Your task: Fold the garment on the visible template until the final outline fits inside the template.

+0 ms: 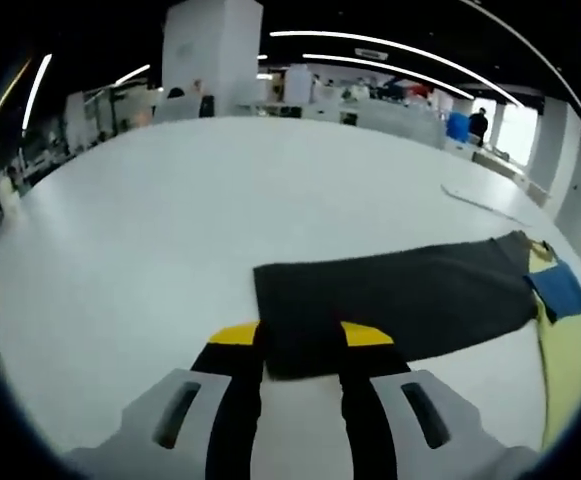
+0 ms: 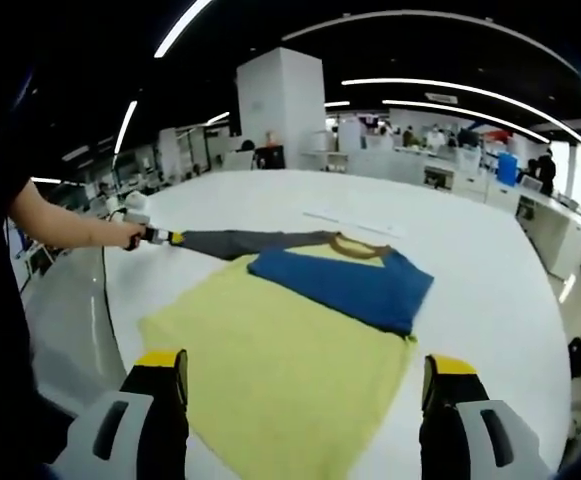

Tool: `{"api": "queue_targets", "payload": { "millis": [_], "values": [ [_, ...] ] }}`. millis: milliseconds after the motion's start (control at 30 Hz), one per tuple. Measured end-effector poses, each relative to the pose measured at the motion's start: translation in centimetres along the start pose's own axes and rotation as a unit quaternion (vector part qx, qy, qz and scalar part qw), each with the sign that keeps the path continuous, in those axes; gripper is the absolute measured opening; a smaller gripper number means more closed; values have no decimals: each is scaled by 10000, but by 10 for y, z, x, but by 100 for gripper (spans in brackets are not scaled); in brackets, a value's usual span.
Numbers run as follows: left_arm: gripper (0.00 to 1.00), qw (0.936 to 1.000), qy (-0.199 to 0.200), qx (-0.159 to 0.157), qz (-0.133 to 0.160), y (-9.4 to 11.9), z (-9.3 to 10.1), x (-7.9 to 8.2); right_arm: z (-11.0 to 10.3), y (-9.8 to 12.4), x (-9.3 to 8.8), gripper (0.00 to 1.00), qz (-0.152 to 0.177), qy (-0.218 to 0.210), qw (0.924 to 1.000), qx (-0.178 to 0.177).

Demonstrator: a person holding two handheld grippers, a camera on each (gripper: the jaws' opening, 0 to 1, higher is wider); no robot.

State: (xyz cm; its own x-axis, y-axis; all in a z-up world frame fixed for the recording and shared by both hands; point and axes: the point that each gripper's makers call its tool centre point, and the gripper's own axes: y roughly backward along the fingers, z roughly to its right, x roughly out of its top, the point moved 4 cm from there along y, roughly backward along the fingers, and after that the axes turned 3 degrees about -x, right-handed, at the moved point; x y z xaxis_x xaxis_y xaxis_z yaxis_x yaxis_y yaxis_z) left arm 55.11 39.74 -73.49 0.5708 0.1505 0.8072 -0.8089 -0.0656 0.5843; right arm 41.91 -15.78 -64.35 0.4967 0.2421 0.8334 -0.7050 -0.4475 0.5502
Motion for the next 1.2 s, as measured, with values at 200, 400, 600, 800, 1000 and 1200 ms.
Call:
{"api": "queue_targets", "payload": {
  "millis": [200, 400, 600, 800, 1000, 1200],
  "values": [
    [28, 9998, -102, 134, -115, 3, -2, -3, -1, -1, -2, 96, -23, -29, 10000, 18],
    [23, 9996, -10, 265, -39, 6, -7, -2, -4, -4, -1, 96, -23, 1, 10000, 49],
    [5, 9965, 721, 424, 3, 10, -6, -3, -4, -6, -1, 92, -33, -65, 10000, 67],
    [2, 9975, 472, 507, -104, 9, -1, -3, -4, -5, -1, 91, -32, -75, 10000, 50],
    [1, 9983, 423, 386, -83, 6, -1, -3, 0, -4, -2, 90, -20, -101, 9999, -20],
    [0, 9990, 373, 223, -115, 7, 2, 1, 1, -2, -1, 90, 51, -124, 9999, -38]
  ]
}}
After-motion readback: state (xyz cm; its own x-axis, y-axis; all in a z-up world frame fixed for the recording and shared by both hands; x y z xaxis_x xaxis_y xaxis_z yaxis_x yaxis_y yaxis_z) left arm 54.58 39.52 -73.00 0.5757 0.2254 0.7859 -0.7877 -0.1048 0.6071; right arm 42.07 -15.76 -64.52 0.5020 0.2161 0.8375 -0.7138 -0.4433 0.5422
